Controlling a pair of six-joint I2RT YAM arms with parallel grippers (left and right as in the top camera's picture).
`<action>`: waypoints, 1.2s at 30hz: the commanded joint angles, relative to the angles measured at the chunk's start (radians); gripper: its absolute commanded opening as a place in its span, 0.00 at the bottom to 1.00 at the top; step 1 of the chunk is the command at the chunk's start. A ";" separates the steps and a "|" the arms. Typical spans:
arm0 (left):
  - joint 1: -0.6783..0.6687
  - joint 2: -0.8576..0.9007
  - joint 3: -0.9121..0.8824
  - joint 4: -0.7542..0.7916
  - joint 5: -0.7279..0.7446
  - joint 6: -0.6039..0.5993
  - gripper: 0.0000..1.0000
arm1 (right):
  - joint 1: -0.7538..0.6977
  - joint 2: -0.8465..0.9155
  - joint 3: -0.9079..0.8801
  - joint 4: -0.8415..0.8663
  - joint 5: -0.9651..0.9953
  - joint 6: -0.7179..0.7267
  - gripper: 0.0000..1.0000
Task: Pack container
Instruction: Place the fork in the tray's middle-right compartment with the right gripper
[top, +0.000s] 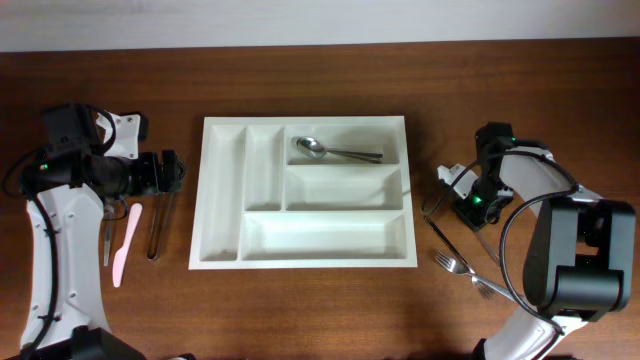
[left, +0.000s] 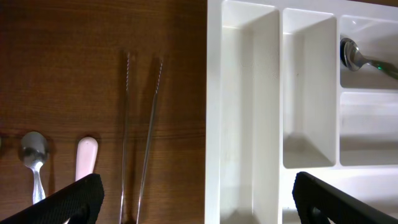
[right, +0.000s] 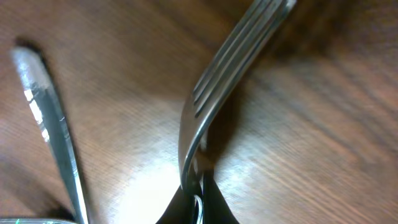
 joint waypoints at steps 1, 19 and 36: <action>0.005 -0.002 0.018 -0.001 0.018 0.016 0.99 | 0.007 0.013 0.031 0.024 0.052 0.051 0.04; 0.005 -0.002 0.018 -0.001 0.018 0.016 0.99 | 0.473 -0.013 0.505 -0.142 -0.010 -0.127 0.04; 0.005 -0.002 0.018 -0.001 0.018 0.016 0.99 | 0.650 0.162 0.505 -0.096 -0.060 -0.227 0.44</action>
